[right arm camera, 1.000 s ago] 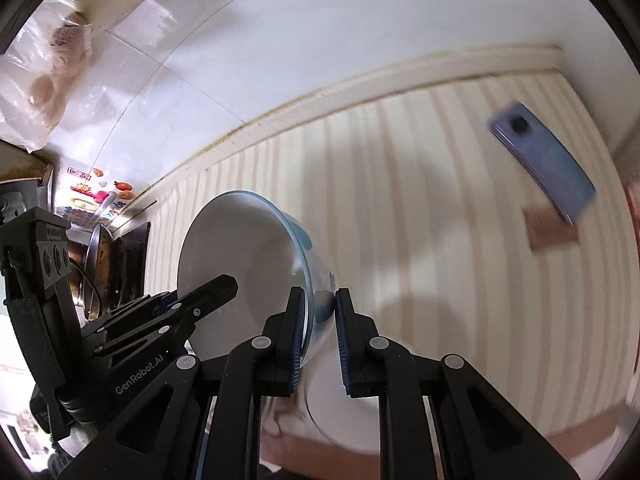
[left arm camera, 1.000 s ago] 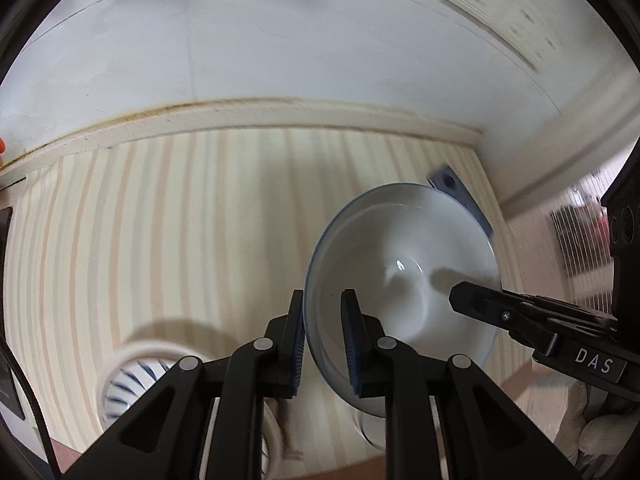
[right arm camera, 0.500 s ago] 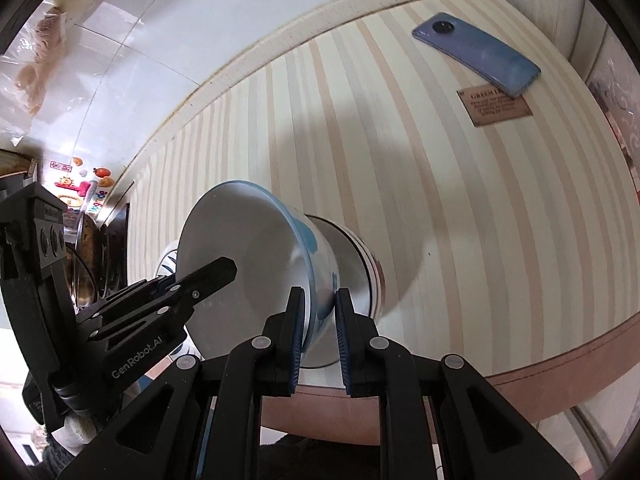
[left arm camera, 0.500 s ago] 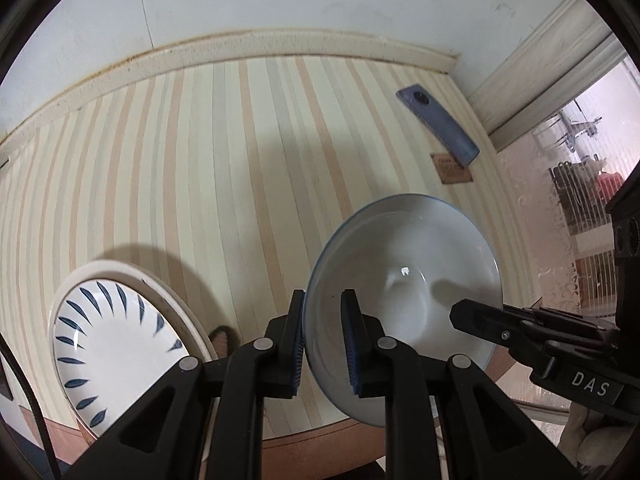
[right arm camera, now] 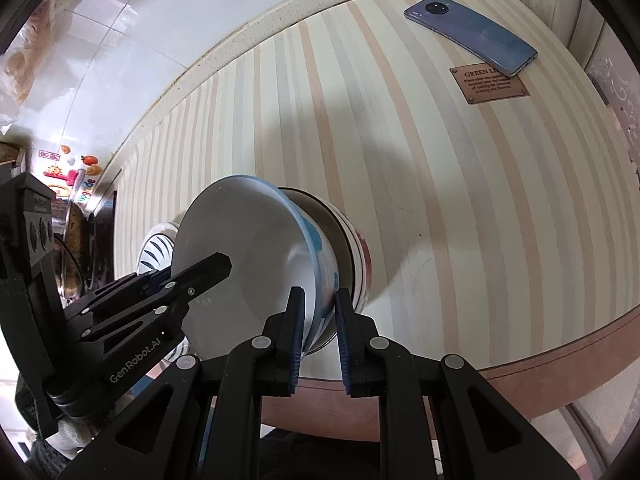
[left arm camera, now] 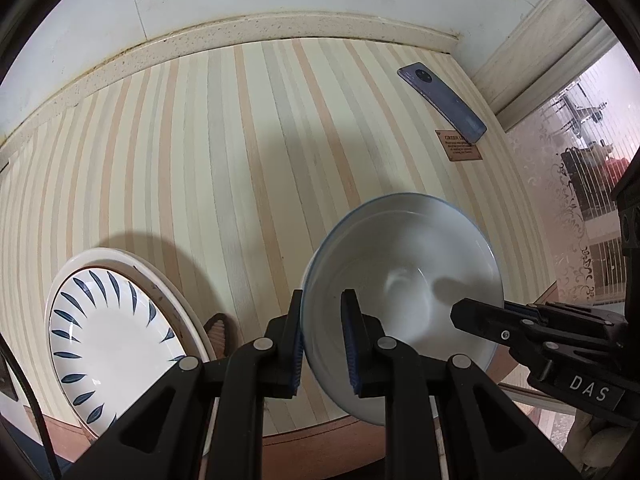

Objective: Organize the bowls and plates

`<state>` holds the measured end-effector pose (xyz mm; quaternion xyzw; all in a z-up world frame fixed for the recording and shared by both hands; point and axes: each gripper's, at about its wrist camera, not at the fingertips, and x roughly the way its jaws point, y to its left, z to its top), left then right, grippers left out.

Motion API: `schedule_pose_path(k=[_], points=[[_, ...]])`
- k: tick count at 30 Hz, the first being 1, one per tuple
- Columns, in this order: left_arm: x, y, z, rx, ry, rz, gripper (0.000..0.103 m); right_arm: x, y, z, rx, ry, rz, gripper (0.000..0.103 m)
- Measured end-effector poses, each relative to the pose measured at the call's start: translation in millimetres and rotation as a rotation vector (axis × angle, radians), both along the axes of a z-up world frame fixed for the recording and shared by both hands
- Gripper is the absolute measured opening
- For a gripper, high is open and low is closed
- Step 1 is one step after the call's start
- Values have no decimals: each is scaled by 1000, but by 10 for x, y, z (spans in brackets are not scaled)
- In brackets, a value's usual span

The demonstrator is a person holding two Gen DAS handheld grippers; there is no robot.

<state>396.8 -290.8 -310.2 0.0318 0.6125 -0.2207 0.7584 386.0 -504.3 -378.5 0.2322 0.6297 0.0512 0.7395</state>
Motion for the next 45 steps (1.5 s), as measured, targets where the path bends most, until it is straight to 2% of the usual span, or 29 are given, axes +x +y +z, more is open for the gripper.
schedule_pose_path(k=[12,13,14,15,17,18,19,20,22,24,25,26,31,36,45], points=[[-20,-51,-14,51,-17,-22,16,12,31,-1,-38,10,-14,23],[-25,-55,-10,54,-20,-27,17,10,41,0,-37,14,-15,28],[-32,-57,-3,55,-27,-32,19,13,32,7,-38,16,-18,37],[-36,-58,4,57,-31,-38,21,19,35,16,-39,15,-19,41],[-36,-48,17,65,-39,-40,41,7,19,48,-45,6,-21,51],[-36,-37,29,65,-43,-43,48,-2,16,70,-49,0,-25,54],[-37,-20,42,67,-51,-42,61,-20,17,108,-53,-10,-28,59],[-41,-3,55,67,-57,-39,69,-43,13,140,-56,-18,-31,68],[-45,34,90,46,-52,-41,70,-94,10,235,-78,-39,-38,82],[-59,63,129,28,-52,-41,79,-157,24,339,-117,-63,-35,85],[-75,80,165,12,-57,-46,88,-194,32,399,-146,-75,-32,88],[-100,100,214,3,-67,-51,90,-235,36,459,-164,-89,-31,91],[-242,182,497,-31,-119,-78,95,-461,51,764,-208,-171,-39,97],[-451,266,853,-64,-174,-94,96,-739,103,1174,-263,-253,-47,100],[-853,505,1429,-134,-257,-88,96,-1225,143,1799,-247,-345,-91,101]])
